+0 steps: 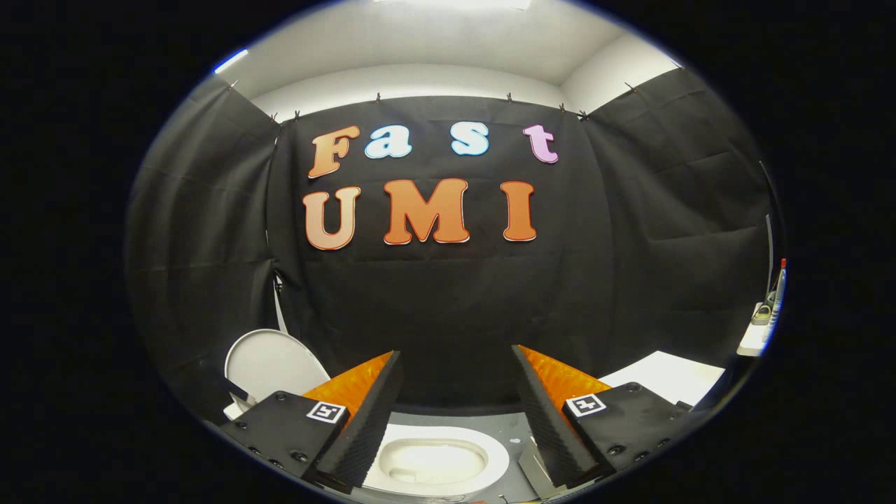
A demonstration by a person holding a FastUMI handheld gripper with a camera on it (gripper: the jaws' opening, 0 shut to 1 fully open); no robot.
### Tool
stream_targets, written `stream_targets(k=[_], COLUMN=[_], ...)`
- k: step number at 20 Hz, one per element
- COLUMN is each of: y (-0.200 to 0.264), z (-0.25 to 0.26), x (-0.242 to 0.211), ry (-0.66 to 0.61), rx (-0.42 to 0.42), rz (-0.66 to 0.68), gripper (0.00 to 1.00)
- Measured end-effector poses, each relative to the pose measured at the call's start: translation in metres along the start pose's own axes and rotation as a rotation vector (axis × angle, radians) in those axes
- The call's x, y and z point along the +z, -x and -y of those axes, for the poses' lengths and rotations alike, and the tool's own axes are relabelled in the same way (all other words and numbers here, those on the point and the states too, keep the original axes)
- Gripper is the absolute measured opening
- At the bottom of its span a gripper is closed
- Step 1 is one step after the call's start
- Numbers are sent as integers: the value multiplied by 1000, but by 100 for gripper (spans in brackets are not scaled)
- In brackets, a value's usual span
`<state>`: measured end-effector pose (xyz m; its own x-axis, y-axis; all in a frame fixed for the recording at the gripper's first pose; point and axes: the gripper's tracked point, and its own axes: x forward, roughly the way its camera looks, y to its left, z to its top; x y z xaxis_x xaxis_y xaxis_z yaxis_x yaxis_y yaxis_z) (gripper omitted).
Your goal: Open the toilet lid.
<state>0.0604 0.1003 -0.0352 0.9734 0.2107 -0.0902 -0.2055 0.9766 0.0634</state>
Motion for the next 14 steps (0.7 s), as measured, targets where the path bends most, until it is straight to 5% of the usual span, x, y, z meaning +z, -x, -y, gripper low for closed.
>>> stream_targets(k=[14], y=[-1], z=[7], x=[-4], ry=[-61], rx=[-9], rz=[-8], gripper=[98])
